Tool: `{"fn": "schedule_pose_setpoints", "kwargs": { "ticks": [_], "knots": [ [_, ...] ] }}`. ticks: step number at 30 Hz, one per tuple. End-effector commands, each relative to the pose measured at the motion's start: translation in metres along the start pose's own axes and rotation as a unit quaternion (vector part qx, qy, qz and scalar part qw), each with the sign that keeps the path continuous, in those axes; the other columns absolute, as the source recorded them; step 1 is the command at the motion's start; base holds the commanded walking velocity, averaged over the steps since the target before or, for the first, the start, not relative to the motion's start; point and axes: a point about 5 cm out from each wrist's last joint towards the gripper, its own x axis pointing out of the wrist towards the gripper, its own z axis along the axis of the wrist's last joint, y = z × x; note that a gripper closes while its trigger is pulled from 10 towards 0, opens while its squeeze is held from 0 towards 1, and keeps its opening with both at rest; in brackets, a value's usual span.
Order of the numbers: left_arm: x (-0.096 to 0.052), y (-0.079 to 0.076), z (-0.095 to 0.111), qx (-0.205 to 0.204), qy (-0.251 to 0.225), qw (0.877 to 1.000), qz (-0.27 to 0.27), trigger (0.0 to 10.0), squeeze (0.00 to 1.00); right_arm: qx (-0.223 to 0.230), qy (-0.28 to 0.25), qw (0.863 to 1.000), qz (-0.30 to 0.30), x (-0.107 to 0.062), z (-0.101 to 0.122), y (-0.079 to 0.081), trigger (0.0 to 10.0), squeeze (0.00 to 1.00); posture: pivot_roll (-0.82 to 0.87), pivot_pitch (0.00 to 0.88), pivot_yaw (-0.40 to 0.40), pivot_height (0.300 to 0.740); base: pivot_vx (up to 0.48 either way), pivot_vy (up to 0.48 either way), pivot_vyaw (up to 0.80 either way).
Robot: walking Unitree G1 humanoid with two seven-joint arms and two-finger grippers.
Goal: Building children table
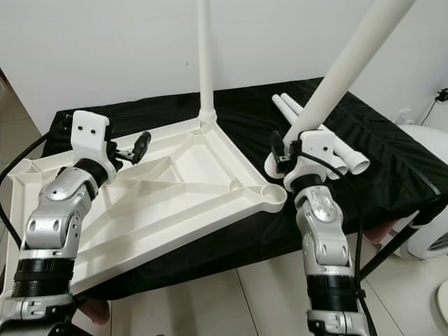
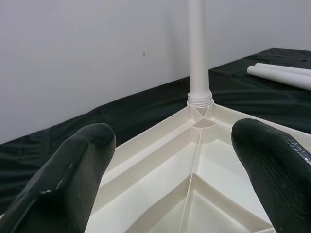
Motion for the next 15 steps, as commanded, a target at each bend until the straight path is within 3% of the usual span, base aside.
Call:
{"fn": "schedule_pose_setpoints", "kwargs": {
  "ticks": [1,15],
  "knots": [
    [-0.005,0.009,0.001,-0.001,-0.012,0.994,0.112,10.0,0.00,0.003,-0.015,1.000,-0.002,-0.002,0.005,0.000,10.0,0.00,-0.10,0.000,0.081,0.740,0.000,0.000,0.00],
    [-0.022,-0.002,-0.009,-0.007,-0.028,0.993,0.119,10.0,0.00,0.009,0.019,1.000,-0.014,-0.017,-0.002,0.004,10.0,0.00,-0.10,0.015,0.080,0.740,0.000,0.000,0.00]
  ]
}}
